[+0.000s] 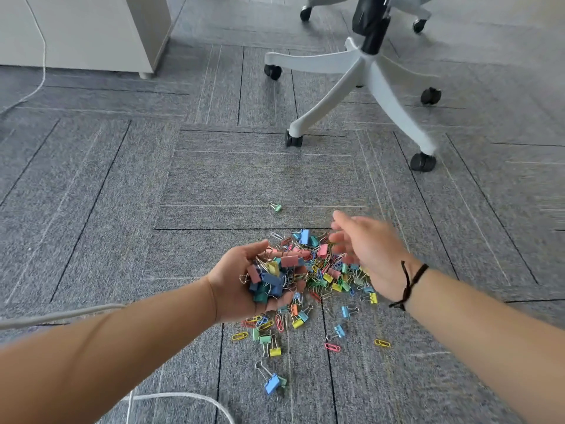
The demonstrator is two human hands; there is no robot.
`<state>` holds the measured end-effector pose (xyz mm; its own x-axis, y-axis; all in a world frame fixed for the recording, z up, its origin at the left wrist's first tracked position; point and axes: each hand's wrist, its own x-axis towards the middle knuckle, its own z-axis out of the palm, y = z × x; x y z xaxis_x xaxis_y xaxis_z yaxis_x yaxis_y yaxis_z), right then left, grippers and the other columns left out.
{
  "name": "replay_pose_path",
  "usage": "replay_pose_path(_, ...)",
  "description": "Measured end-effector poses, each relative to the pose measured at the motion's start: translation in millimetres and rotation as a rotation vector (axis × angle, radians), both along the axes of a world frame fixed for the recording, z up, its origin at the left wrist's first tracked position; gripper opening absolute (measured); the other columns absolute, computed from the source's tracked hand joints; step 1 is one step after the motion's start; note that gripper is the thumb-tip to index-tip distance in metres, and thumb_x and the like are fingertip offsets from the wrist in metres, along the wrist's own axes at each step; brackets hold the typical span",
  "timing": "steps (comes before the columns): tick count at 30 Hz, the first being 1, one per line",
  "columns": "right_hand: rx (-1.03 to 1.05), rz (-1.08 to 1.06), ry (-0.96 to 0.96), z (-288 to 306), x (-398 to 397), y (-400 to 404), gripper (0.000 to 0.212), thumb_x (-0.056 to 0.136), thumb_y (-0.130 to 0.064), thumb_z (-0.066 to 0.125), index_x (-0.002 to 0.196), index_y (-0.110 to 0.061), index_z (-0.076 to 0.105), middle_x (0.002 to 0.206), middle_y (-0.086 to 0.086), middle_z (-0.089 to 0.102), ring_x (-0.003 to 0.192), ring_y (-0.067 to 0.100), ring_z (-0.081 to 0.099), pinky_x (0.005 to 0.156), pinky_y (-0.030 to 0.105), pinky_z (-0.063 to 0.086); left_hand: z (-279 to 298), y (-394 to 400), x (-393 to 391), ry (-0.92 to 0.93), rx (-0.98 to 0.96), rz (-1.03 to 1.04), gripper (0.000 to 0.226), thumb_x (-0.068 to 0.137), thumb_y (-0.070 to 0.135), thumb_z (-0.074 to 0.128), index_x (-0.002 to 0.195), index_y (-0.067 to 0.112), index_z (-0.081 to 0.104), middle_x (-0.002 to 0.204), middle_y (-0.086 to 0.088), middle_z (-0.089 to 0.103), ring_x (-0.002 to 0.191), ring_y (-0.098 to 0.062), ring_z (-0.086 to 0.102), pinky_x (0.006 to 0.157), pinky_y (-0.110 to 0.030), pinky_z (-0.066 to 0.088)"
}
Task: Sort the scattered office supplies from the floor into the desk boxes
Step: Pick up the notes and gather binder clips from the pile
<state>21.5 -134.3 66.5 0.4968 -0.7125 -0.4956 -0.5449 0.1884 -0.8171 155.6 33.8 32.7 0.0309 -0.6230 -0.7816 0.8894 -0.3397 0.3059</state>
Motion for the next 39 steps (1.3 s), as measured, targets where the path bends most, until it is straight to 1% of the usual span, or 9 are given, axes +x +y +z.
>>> replay_pose_path(3, 0.341, -0.139, -0.033, 4, -2, 3, 0.046, 0.098, -0.052, 0.054, 0.111, -0.010, 0.066, 0.096, 0.011, 0.072, 0.084, 0.023, 0.066, 0.079, 0.041, 0.049, 25, -9, -3, -0.003, 0.003, 0.059, 0.050, 0.102, 0.043, 0.042, 0.118, 0.002, 0.067, 0.109, -0.023, 0.073, 0.085, -0.034, 0.073, 0.065, -0.036, 0.058)
replay_pose_path(7, 0.503, -0.293, -0.094, 55, 3, 18, 0.050, 0.098, -0.055, 0.048, 0.107, -0.009, 0.066, 0.100, 0.013, 0.072, 0.094, 0.031, 0.068, 0.084, 0.043, 0.049, 93, -17, -7, 0.029, 0.007, 0.168, 0.054, 0.101, 0.044, 0.046, 0.140, 0.009, 0.058, 0.125, -0.023, 0.068, 0.100, -0.035, 0.067, 0.072, -0.040, 0.058)
replay_pose_path(10, 0.573, -0.314, -0.117, 118, 8, 31, 0.047, 0.101, -0.048, 0.046, 0.110, -0.005, 0.063, 0.111, 0.013, 0.071, 0.106, 0.035, 0.066, 0.089, 0.046, 0.048, 164, -18, -9, 0.035, -0.020, 0.197, 0.054, 0.101, 0.046, 0.042, 0.127, 0.006, 0.067, 0.119, -0.021, 0.070, 0.091, -0.032, 0.068, 0.075, -0.038, 0.055)
replay_pose_path(13, 0.581, -0.284, -0.112, 195, 11, 43, 0.028, 0.102, -0.035, 0.051, 0.107, -0.010, 0.060, 0.113, 0.013, 0.068, 0.106, 0.035, 0.065, 0.098, 0.052, 0.046, 247, -13, -10, 0.048, -0.053, 0.248, 0.053, 0.103, 0.046, 0.039, 0.115, 0.007, 0.072, 0.110, -0.019, 0.072, 0.085, -0.031, 0.070, 0.076, -0.038, 0.052)
replay_pose_path(21, 0.570, -0.258, 0.005, 433, -7, 90, 0.023, 0.099, -0.017, 0.057, 0.106, 0.003, 0.066, 0.075, 0.012, 0.070, 0.064, 0.023, 0.060, 0.064, 0.037, 0.048, 523, 34, -3, 0.074, -0.039, 0.539, 0.056, 0.100, 0.046, 0.046, 0.131, 0.002, 0.065, 0.121, -0.023, 0.069, 0.090, -0.035, 0.069, 0.058, -0.035, 0.058)
replay_pose_path(25, 0.380, -0.065, 0.009, 585, 11, 112, 0.017, 0.097, -0.013, 0.060, 0.100, 0.002, 0.067, 0.072, 0.010, 0.068, 0.058, 0.021, 0.058, 0.057, 0.035, 0.044, 671, 61, 3, 0.020, -0.050, 0.706, 0.055, 0.100, 0.045, 0.044, 0.130, 0.004, 0.064, 0.113, -0.020, 0.072, 0.086, -0.035, 0.071, 0.061, -0.033, 0.054)
replay_pose_path(29, 0.227, 0.160, -0.126, 724, 54, 144, 0.010, 0.099, -0.018, 0.061, 0.101, -0.010, 0.067, 0.078, 0.007, 0.070, 0.061, 0.016, 0.061, 0.055, 0.033, 0.050, 789, 85, 12, -0.003, -0.093, 0.834, 0.052, 0.103, 0.045, 0.041, 0.119, 0.005, 0.068, 0.106, -0.019, 0.073, 0.082, -0.033, 0.072, 0.063, -0.032, 0.054)
replay_pose_path(35, 0.300, 0.208, -0.295, 824, 139, 195, 0.021, 0.105, -0.023, 0.049, 0.107, -0.014, 0.067, 0.100, 0.012, 0.076, 0.090, 0.027, 0.070, 0.080, 0.048, 0.055, 869, 125, 58, -0.024, -0.167, 1.093, 0.054, 0.104, 0.043, 0.040, 0.102, 0.002, 0.074, 0.102, -0.023, 0.071, 0.082, -0.035, 0.067, 0.068, -0.039, 0.055)
replay_pose_path(39, 0.394, 0.195, -0.308, 834, 206, 231, 0.023, 0.106, -0.023, 0.047, 0.109, -0.010, 0.066, 0.102, 0.017, 0.075, 0.082, 0.025, 0.067, 0.074, 0.040, 0.050, 878, 168, 112, -0.011, -0.192, 1.213, 0.052, 0.104, 0.042, 0.038, 0.109, 0.002, 0.071, 0.096, -0.022, 0.070, 0.082, -0.035, 0.065, 0.068, -0.036, 0.055)
